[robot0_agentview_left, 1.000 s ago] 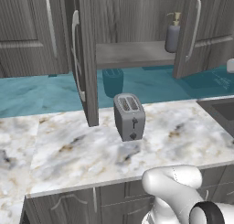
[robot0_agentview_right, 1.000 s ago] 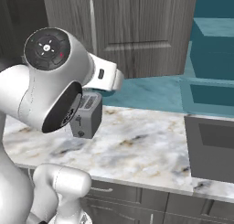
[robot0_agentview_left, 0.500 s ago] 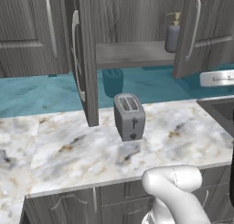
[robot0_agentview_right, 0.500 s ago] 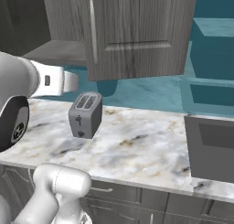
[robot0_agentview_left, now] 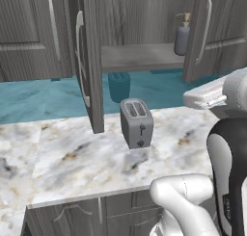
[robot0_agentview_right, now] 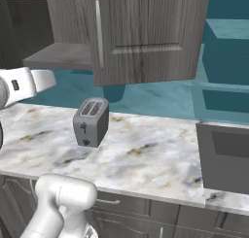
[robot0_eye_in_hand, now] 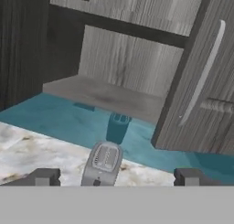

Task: Open the cabinet. Pick the soap dispenser and place it next to the sink. Then close the cabinet.

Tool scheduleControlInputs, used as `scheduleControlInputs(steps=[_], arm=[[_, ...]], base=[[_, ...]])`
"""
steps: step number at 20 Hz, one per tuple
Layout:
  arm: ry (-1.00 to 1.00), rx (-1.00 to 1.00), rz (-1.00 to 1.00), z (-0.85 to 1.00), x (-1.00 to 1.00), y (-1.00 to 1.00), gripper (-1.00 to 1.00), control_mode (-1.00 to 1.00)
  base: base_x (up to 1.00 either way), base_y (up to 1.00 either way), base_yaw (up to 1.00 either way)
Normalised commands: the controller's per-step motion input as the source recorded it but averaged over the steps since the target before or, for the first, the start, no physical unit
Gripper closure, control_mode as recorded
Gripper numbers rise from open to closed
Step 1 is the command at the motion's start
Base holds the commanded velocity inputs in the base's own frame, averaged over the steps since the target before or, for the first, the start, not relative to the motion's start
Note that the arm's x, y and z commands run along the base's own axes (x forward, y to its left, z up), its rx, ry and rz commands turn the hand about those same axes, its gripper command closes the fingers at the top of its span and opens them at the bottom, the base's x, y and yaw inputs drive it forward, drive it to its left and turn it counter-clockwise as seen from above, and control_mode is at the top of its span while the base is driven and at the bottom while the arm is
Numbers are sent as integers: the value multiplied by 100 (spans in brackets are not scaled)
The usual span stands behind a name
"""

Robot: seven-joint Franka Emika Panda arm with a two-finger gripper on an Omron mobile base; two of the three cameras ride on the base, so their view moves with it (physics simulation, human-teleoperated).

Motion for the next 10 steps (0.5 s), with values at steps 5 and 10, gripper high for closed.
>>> scheduleControlInputs(steps=[5,10], arm=[[-1,-29,0,17,4,1,-100,-100],[-9,-32,0,13,27,0,-100,-100]], base=[[0,0,0],[0,0,0]])
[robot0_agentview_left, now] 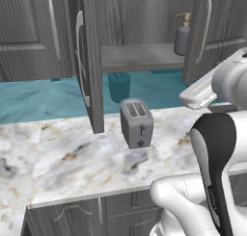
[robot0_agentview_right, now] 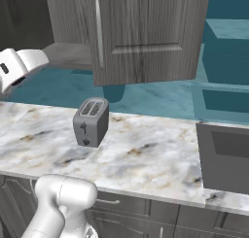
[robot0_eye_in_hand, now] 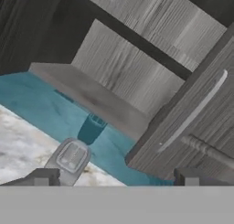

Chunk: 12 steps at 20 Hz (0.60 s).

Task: Open the cabinet. Pick the soap dispenser and place it next to the sink. Then close the cabinet.

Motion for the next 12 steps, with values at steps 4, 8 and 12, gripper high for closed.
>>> scheduleControlInputs(steps=[4,8,12], arm=[[-12,-20,0,24,26,2,-100,-100],[-12,-15,0,11,42,0,-100,-100],[1,-16,0,30,21,5,-100,-100]], base=[[0,0,0],[0,0,0],[0,0,0]])
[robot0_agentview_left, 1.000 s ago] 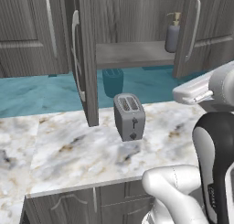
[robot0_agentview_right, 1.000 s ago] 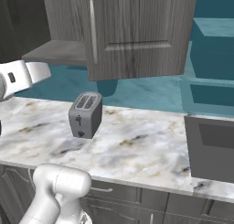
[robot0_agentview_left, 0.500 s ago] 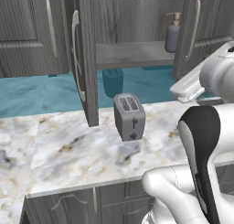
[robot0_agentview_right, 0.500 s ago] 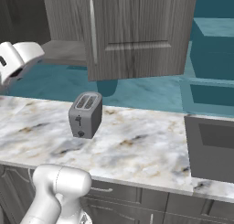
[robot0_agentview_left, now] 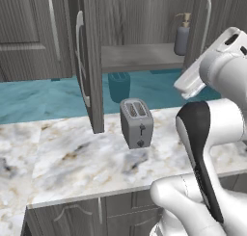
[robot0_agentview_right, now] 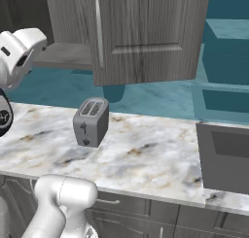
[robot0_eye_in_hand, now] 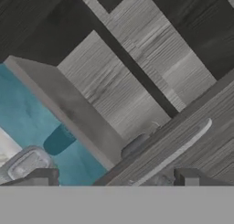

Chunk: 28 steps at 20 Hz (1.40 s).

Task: Open the cabinet. Pick the soap dispenser and place it next to the sink. Then close the cabinet.

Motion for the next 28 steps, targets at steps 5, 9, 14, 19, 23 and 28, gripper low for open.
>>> scheduleControlInputs(steps=[5,9,14,19,23,28], arm=[[13,-14,0,4,20,13,-100,-100],[15,-8,-6,0,24,-2,-100,-100],[3,-6,-13,0,24,-1,-100,-100],[2,-3,-15,-5,24,-4,-100,-100],[0,-6,-16,-18,38,0,-100,-100],[0,-13,-15,-26,70,0,-100,-100]], base=[[0,0,0],[0,0,0],[0,0,0],[0,0,0],[0,0,0],[0,0,0]])
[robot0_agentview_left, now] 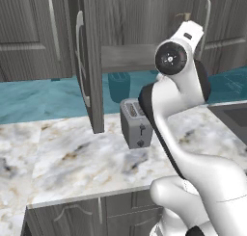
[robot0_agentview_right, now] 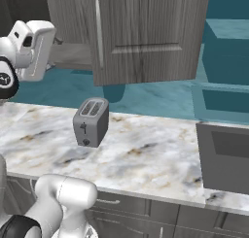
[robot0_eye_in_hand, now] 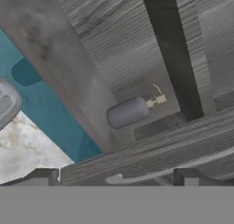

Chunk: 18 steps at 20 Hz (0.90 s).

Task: Open the cabinet. Pick the soap dispenser and place it next to the sink. Then close the cabinet.

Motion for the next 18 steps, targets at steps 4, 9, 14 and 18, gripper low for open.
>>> scheduleControlInputs(steps=[4,9,14,18], arm=[[0,-15,-9,-10,75,0,-100,-100],[1,-19,-7,1,54,-5,-100,-100],[14,-20,-10,11,27,-12,-100,-100],[21,-13,-17,17,0,-10,-100,-100]], base=[[0,0,0],[0,0,0],[0,0,0],[0,0,0]])
